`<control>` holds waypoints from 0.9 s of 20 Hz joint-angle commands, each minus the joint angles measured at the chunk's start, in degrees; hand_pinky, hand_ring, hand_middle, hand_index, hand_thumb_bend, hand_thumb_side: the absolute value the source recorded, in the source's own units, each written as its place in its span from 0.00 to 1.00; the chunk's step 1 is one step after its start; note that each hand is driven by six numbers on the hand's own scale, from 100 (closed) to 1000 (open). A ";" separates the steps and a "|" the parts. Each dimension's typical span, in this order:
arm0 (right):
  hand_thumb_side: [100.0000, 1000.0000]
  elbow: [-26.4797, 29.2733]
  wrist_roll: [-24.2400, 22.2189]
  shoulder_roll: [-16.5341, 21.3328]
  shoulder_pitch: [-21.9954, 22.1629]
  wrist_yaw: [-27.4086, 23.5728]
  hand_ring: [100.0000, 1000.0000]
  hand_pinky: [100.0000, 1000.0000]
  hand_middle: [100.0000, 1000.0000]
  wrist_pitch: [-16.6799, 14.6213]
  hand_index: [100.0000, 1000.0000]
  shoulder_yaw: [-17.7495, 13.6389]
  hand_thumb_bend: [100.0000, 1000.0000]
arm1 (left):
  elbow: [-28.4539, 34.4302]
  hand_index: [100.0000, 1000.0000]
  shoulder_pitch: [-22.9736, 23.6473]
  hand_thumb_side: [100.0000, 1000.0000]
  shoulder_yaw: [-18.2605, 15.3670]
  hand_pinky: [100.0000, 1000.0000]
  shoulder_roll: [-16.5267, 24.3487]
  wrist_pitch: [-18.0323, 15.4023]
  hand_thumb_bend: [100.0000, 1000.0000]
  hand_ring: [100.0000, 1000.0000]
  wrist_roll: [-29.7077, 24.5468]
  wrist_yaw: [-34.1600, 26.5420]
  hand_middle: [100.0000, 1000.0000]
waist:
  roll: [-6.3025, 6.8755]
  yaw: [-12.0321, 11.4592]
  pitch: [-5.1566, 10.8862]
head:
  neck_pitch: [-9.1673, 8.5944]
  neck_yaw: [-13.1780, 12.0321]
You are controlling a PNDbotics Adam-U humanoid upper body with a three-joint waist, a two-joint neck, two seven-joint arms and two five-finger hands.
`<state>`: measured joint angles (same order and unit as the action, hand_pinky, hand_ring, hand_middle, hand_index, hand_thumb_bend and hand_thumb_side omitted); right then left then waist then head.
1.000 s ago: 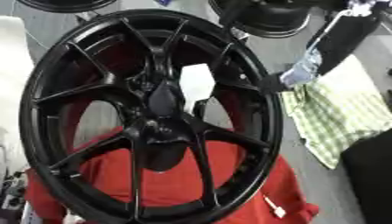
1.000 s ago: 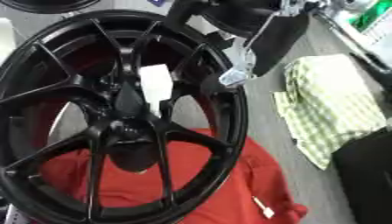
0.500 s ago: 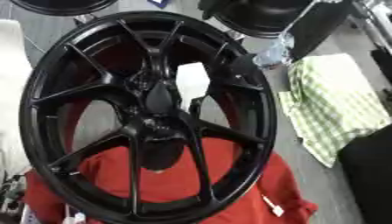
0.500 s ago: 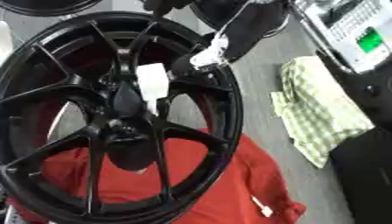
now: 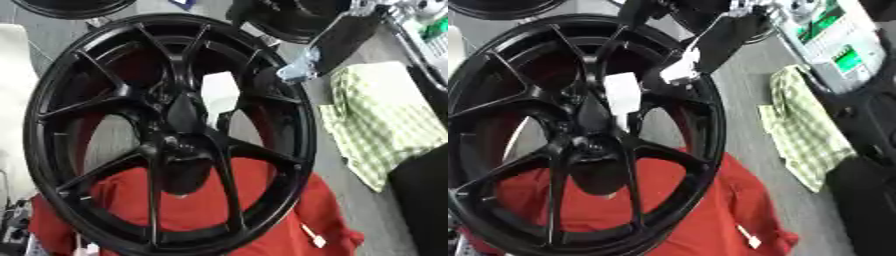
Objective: Pull the pin out of the wheel hub.
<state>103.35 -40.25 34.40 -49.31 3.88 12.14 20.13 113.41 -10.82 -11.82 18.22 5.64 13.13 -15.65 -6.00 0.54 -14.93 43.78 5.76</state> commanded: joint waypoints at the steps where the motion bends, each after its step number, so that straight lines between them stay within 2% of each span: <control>1: 0.14 1.67 0.10 0.22 -0.49 0.94 0.87 0.94 0.74 0.01 0.82 -0.41 0.45 | 1.18 0.61 -0.12 0.75 -0.54 0.68 0.79 -0.09 0.00 0.54 0.28 0.22 0.50 | 0.43 0.28 1.47 | 0.34 -0.47; 7: 0.16 3.44 0.39 -1.21 -0.18 3.60 0.88 0.94 0.74 0.35 0.83 -0.26 0.46 | 1.18 0.61 0.16 0.76 -0.70 0.68 0.54 -0.02 0.00 0.54 0.42 0.26 0.50 | 0.59 1.04 1.27 | 0.34 -0.79; 18: 0.15 1.65 0.44 -4.79 1.28 6.86 0.88 0.95 0.75 2.35 0.84 0.57 0.48 | 1.18 0.61 0.36 0.76 -0.95 0.69 0.25 0.20 0.00 0.54 0.72 0.22 0.50 | 0.32 1.32 0.86 | 0.34 -3.02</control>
<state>104.89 -39.95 29.22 -47.35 10.04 14.22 21.17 113.41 -10.17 -12.26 18.02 5.90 13.62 -15.54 -5.99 1.76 -14.95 43.78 3.08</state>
